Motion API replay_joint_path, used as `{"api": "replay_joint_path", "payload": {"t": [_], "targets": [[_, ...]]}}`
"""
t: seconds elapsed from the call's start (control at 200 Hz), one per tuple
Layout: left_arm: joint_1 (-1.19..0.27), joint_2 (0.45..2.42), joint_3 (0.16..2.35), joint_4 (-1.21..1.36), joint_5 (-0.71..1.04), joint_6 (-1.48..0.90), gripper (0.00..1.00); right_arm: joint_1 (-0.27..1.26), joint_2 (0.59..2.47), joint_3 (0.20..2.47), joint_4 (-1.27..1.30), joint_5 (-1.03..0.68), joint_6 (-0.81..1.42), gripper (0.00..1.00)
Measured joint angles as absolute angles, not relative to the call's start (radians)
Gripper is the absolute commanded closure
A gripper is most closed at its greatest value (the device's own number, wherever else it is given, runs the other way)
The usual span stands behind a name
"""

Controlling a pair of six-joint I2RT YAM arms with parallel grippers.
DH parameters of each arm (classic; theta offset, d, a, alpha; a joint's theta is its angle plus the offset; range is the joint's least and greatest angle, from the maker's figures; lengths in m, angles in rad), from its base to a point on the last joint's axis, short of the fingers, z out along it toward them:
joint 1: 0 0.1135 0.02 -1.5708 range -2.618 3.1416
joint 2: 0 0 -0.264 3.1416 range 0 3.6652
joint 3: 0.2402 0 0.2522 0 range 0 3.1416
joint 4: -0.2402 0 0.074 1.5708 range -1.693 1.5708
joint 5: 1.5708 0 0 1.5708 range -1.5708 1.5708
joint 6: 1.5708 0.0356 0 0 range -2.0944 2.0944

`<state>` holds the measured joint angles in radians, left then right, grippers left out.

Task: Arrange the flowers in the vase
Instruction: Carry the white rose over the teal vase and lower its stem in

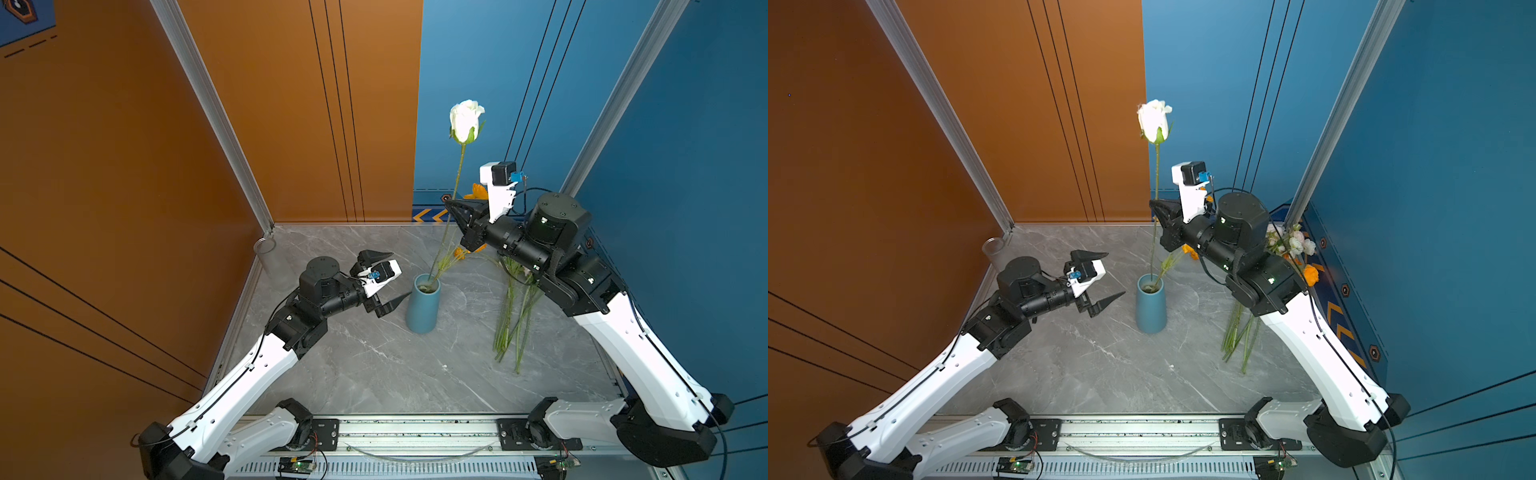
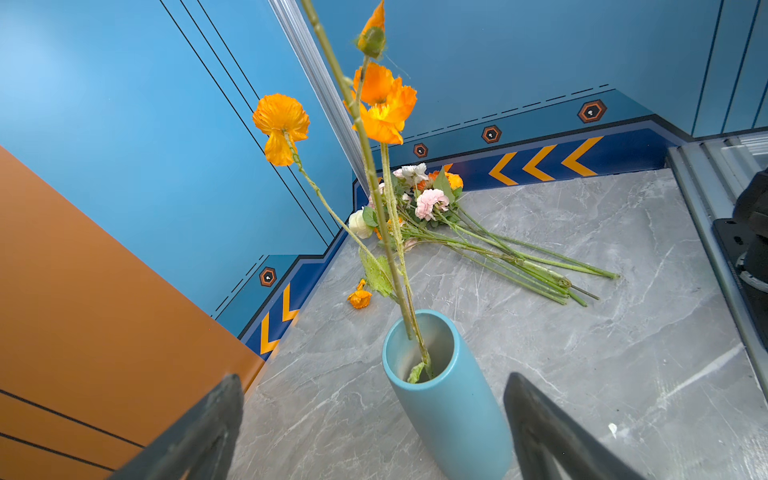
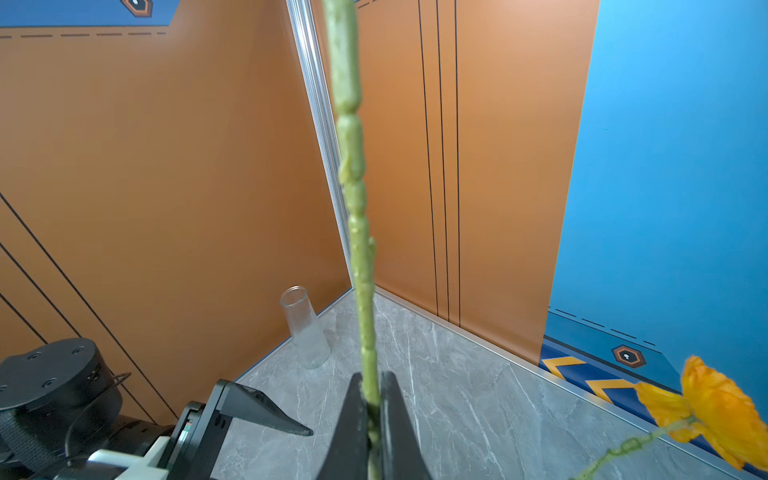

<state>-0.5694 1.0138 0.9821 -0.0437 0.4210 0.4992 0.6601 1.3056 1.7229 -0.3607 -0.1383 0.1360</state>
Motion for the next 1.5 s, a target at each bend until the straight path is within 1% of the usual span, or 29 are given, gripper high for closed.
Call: {"api": "replay_joint_path", "payload": {"t": [0.3, 0.596, 0.861, 1.026, 1.111, 1.231, 1.311, 1.427, 1.502], "targets": [[-0.569, 1.023, 0.982, -0.04, 0.422, 0.499, 0.02, 0.687, 1.418, 1.745, -0.446, -0.076, 0.072, 0.97], [-0.569, 1.026, 0.982, -0.04, 0.424, 0.5, 0.02, 0.71, 1.485, 1.76, -0.498, -0.055, 0.036, 0.97], [-0.547, 1.027, 0.981, -0.04, 0.405, 0.508, 0.02, 0.732, 1.515, 1.64, -0.459, -0.049, 0.044, 0.96], [-0.535, 1.027, 0.981, -0.04, 0.403, 0.507, 0.02, 0.732, 1.565, 1.618, -0.437, -0.019, 0.052, 0.96], [-0.535, 1.027, 0.98, -0.04, 0.404, 0.507, 0.02, 0.732, 1.591, 1.618, -0.433, -0.004, 0.052, 0.94], [-0.535, 1.027, 0.976, -0.04, 0.404, 0.507, 0.02, 0.732, 1.614, 1.617, -0.432, 0.016, 0.056, 0.88], [-0.535, 1.027, 0.972, -0.04, 0.404, 0.507, 0.02, 0.732, 1.617, 1.615, -0.431, 0.025, 0.057, 0.86], [-0.535, 1.027, 0.969, -0.04, 0.404, 0.507, 0.02, 0.732, 1.617, 1.613, -0.426, 0.031, 0.059, 0.8], [-0.535, 1.027, 0.969, -0.04, 0.404, 0.507, 0.02, 0.732, 1.617, 1.608, -0.425, 0.032, 0.06, 0.79]]}}
